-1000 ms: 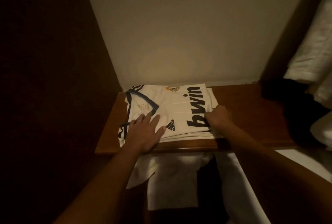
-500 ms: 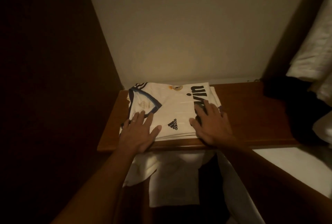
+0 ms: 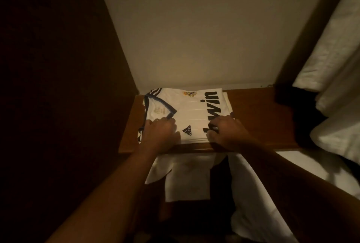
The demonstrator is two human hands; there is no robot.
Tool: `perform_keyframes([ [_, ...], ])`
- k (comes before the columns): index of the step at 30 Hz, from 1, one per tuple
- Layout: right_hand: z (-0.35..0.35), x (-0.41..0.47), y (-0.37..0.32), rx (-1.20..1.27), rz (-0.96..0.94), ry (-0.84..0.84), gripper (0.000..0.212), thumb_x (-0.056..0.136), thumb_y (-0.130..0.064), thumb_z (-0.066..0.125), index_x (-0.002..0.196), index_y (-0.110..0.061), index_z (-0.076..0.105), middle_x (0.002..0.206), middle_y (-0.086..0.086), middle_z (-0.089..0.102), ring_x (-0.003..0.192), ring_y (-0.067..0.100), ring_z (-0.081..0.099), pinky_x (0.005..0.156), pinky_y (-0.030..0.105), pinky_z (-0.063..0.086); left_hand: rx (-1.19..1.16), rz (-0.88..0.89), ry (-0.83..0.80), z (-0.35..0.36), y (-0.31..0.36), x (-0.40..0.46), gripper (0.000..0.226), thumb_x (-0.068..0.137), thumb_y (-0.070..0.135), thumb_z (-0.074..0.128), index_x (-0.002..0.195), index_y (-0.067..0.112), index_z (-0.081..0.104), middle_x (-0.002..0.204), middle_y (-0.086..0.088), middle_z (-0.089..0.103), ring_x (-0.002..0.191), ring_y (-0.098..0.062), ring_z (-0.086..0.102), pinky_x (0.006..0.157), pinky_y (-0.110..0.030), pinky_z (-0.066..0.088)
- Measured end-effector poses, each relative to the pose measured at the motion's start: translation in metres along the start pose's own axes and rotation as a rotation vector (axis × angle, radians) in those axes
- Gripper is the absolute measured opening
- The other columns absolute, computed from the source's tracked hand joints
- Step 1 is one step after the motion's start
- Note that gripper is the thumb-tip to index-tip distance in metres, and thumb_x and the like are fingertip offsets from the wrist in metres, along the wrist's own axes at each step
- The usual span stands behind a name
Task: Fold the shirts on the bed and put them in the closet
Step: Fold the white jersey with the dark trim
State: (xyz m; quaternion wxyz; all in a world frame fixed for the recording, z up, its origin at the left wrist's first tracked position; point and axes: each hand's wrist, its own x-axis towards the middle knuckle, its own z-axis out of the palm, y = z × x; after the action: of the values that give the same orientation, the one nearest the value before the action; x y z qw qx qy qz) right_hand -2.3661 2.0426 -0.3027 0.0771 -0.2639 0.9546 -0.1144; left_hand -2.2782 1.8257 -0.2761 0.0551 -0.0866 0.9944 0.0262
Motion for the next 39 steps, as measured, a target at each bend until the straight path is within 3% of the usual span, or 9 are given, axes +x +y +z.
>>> perform_keyframes([
  [4, -0.074, -0.045, -0.041, -0.062, -0.041, -0.159, 0.03, 0.099, -0.034, 0.052, 0.113, -0.014, 0.068, 0.107, 0.008, 0.067, 0.1, 0.027, 0.064, 0.089, 0.04, 0.053, -0.191, 0.014, -0.153, -0.084, 0.009, -0.051, 0.042, 0.101, 0.041, 0.057, 0.137, 0.019, 0.056, 0.136, -0.004, 0.061, 0.122, -0.022, 0.059, 0.099, -0.035, 0.05],
  [8, -0.167, -0.095, -0.092, -0.063, -0.081, -0.191, 0.028, 0.101, -0.034, 0.051, 0.11, -0.013, 0.067, 0.116, 0.007, 0.068, 0.111, 0.024, 0.063, 0.101, 0.043, 0.051, -0.225, -0.016, -0.184, -0.185, 0.016, -0.105, 0.045, 0.103, 0.038, 0.054, 0.142, 0.017, 0.052, 0.141, -0.005, 0.058, 0.126, -0.02, 0.056, 0.098, -0.03, 0.045],
  [10, -0.209, -0.12, -0.117, -0.034, -0.09, -0.201, 0.029, 0.101, -0.034, 0.051, 0.11, -0.013, 0.068, 0.114, 0.008, 0.069, 0.106, 0.023, 0.065, 0.096, 0.041, 0.054, -0.222, 0.001, -0.206, -0.227, 0.023, -0.137, 0.042, 0.104, 0.037, 0.052, 0.14, 0.015, 0.053, 0.14, -0.005, 0.058, 0.126, -0.021, 0.055, 0.095, -0.027, 0.042],
  [18, -0.361, -0.233, -0.208, -0.002, -0.129, -0.212, 0.03, 0.101, -0.031, 0.053, 0.12, -0.012, 0.067, 0.113, 0.009, 0.068, 0.097, 0.022, 0.063, 0.082, 0.032, 0.052, -0.26, -0.005, -0.305, -0.365, 0.035, -0.265, 0.036, 0.101, 0.034, 0.056, 0.125, 0.01, 0.064, 0.126, -0.009, 0.066, 0.111, -0.024, 0.063, 0.095, -0.036, 0.052],
  [22, -0.395, -0.279, -0.232, 0.024, -0.12, -0.293, 0.031, 0.099, -0.028, 0.048, 0.119, -0.012, 0.066, 0.111, 0.011, 0.066, 0.098, 0.025, 0.061, 0.083, 0.037, 0.054, -0.248, 0.019, -0.257, -0.397, 0.029, -0.319, 0.036, 0.104, 0.035, 0.054, 0.13, 0.012, 0.06, 0.128, -0.005, 0.062, 0.113, -0.02, 0.062, 0.093, -0.03, 0.05],
  [27, -0.412, -0.34, -0.253, 0.027, -0.207, -0.322, 0.029, 0.097, -0.031, 0.049, 0.112, -0.017, 0.069, 0.106, 0.008, 0.068, 0.093, 0.026, 0.063, 0.083, 0.04, 0.056, -0.367, -0.122, -0.228, -0.418, 0.031, -0.39, 0.027, 0.098, 0.038, 0.058, 0.117, 0.02, 0.065, 0.109, -0.003, 0.067, 0.091, -0.018, 0.063, 0.075, -0.035, 0.051],
  [31, -0.417, -0.373, -0.278, -0.03, -0.29, -0.333, 0.027, 0.097, -0.033, 0.052, 0.115, -0.02, 0.068, 0.109, 0.007, 0.067, 0.094, 0.026, 0.062, 0.079, 0.036, 0.053, -0.37, -0.223, -0.212, -0.423, 0.031, -0.451, 0.03, 0.096, 0.047, 0.059, 0.113, 0.023, 0.064, 0.11, -0.003, 0.067, 0.1, -0.024, 0.064, 0.086, -0.041, 0.055],
  [35, -0.414, -0.39, -0.32, -0.044, -0.401, -0.337, 0.023, 0.098, -0.032, 0.054, 0.111, -0.021, 0.069, 0.108, 0.006, 0.067, 0.092, 0.024, 0.06, 0.073, 0.032, 0.047, -0.403, -0.343, -0.175, -0.423, 0.012, -0.504, 0.025, 0.094, 0.043, 0.061, 0.102, 0.019, 0.066, 0.108, -0.009, 0.069, 0.102, -0.029, 0.065, 0.086, -0.039, 0.054],
  [39, -0.404, -0.397, -0.374, -0.057, -0.516, -0.382, 0.02, 0.099, -0.034, 0.055, 0.106, -0.024, 0.07, 0.102, 0.002, 0.066, 0.092, 0.022, 0.061, 0.08, 0.036, 0.053, -0.441, -0.471, -0.155, -0.42, -0.02, -0.551, 0.019, 0.097, 0.04, 0.06, 0.099, 0.021, 0.065, 0.098, -0.002, 0.066, 0.096, -0.024, 0.065, 0.088, -0.04, 0.055],
])
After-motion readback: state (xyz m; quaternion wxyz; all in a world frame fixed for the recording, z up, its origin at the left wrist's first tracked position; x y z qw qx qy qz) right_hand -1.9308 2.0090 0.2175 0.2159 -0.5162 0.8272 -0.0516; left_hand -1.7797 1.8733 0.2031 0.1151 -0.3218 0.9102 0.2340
